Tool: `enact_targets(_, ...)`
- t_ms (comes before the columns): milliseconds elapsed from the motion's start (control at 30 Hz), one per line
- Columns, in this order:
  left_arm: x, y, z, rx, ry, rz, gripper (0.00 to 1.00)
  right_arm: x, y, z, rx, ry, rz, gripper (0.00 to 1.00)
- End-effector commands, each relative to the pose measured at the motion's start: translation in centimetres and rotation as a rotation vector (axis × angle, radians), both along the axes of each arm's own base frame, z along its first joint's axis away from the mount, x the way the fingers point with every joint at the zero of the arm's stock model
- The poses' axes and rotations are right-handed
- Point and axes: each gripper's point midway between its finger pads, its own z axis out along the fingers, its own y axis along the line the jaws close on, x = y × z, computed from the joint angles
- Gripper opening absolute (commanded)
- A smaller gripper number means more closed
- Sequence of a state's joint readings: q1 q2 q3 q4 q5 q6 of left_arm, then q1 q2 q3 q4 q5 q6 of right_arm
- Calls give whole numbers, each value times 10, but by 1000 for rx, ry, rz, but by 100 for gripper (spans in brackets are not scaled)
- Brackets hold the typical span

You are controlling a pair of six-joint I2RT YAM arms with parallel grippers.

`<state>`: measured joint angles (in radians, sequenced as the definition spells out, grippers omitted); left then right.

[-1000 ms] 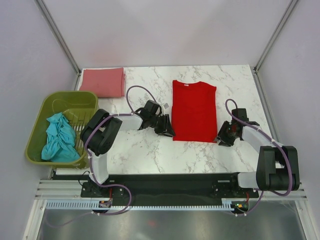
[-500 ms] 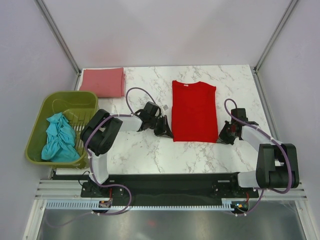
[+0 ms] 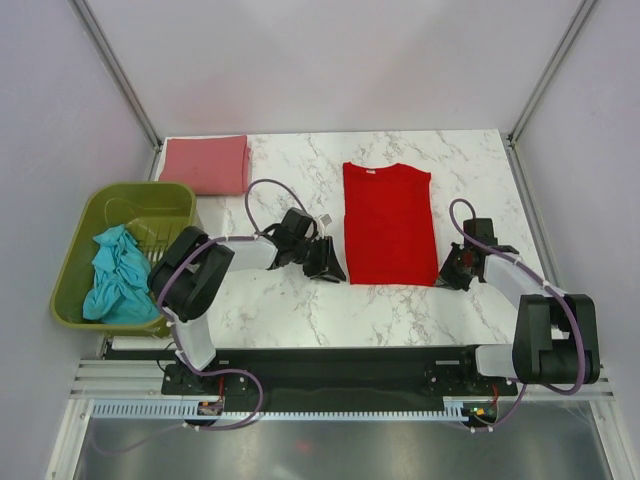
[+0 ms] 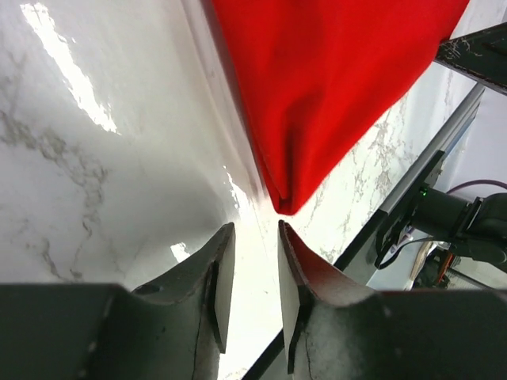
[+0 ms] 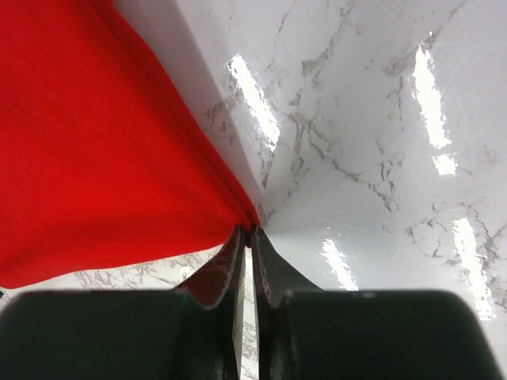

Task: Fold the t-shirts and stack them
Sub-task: Fold the tshirt

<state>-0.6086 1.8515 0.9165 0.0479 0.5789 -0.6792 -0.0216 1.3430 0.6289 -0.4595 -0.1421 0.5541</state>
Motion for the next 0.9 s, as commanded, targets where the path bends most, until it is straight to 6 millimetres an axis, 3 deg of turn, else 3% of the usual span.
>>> enact_targets(0,-3,-1,22,-22,-33,-7,36,-3,-5,9,-33,-6,3,13)
enact_targets(200,3,-18,49,-74,-74,-22,28,-2,-1,17,-7,-31,11,15)
enact_targets(300,12,-34,68,-107,-117,-32,23,-2,0,20,-2,-37,15,16)
enact_targets(400,18,-52,72,-110,-145,-49,22,0,1,22,-1,-41,17,16)
enact_targets(467,20,-61,67,-100,-145,-52,21,-1,1,24,0,-38,18,17)
enact_targets(533,18,-63,48,-74,-116,-58,20,2,2,29,6,-47,20,17)
enact_targets(733,2,-51,-6,42,-67,-63,20,9,7,54,38,-91,16,17)
enact_targets(867,-2,-42,-9,72,-87,-45,19,21,22,68,105,-146,41,18)
